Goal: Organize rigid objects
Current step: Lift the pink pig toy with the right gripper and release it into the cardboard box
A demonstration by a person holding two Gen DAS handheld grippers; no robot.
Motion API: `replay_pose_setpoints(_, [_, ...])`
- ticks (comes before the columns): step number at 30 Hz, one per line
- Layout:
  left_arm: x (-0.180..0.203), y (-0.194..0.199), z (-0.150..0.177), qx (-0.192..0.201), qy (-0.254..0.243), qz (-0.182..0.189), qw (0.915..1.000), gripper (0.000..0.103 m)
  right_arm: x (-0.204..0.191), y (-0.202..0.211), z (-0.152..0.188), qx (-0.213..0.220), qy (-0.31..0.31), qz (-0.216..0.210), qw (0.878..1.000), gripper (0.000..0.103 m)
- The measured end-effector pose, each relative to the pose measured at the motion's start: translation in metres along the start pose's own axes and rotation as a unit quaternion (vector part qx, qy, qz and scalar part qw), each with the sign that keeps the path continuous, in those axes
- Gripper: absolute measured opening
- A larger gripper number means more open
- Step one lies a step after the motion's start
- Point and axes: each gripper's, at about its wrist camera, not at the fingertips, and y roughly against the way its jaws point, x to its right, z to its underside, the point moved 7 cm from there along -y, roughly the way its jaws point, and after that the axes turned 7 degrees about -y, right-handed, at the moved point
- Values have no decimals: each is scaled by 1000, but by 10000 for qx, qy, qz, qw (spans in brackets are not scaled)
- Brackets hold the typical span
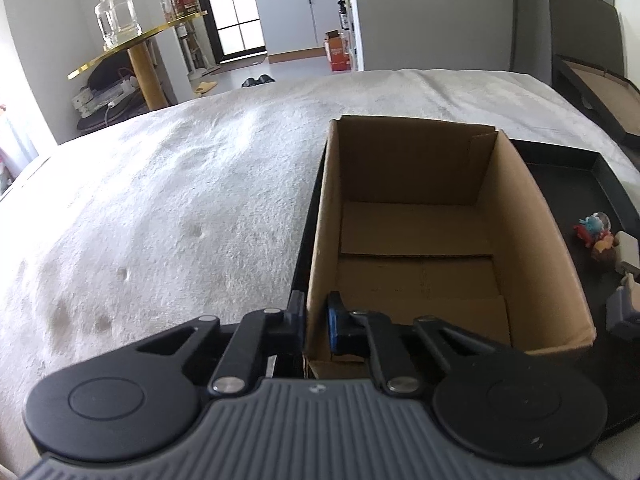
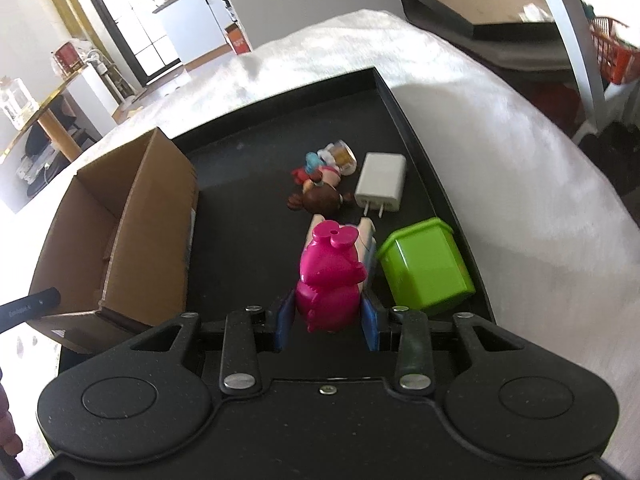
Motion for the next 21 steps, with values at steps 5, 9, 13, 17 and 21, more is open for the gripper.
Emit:
replay_pose_setpoints(5, [-2,0,1,9,-41,2,10000,10,-12,4,-7,150,176,-87,9997,35])
replay_pose_setpoints(9, [0,0,0,-13,-47,-3,10000,10,-24,6,-13,263,322,-224,9989,35])
replay_pose_setpoints(13, [1,0,0,-19,-47,-3,10000,10,-39,7,-19,350,564,-463,9967,35])
replay_pose_setpoints(17, [2,0,0,-22,-44,-3,10000,10,-55,9,-25,415,722,-840,9930,35])
replay_pose_setpoints(21, [1,0,-1,-22,-40,15,10000,10,-76,11,-30,473,922,-1132,9882,35])
